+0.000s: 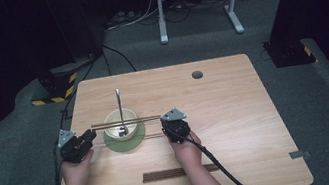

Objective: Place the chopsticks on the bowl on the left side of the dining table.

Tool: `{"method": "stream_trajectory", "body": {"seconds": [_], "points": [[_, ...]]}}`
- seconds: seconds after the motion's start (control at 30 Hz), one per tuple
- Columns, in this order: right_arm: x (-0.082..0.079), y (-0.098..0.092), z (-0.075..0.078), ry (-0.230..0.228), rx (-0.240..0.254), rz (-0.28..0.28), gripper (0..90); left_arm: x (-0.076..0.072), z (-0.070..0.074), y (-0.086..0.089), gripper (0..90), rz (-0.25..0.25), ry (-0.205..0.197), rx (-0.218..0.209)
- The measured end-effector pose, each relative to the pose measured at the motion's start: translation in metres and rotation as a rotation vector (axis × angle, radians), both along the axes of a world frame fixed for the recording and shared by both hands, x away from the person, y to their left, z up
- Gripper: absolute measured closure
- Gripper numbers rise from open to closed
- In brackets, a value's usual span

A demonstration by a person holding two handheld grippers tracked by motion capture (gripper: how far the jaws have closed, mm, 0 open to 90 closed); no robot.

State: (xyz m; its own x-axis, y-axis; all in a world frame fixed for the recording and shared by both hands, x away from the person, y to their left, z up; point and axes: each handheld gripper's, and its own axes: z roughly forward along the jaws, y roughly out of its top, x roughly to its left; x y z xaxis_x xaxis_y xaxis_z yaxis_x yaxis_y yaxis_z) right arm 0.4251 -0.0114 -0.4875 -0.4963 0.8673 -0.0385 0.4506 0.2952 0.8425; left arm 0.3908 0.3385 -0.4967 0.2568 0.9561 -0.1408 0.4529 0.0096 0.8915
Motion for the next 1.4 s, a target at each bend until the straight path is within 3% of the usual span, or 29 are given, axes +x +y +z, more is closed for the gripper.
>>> {"method": "stream_trajectory", "body": {"seconds": [0.53, 1.4], "points": [[0.006, 0.007, 0.001, -0.011, -0.015, -0.001, 82.3, 0.001, -0.002, 0.002, 81.1, 0.005, 0.009, 0.001], [0.011, 0.013, 0.001, -0.025, -0.041, -0.002, 83.2, 0.002, -0.003, 0.005, 83.1, 0.009, 0.004, -0.008]]}}
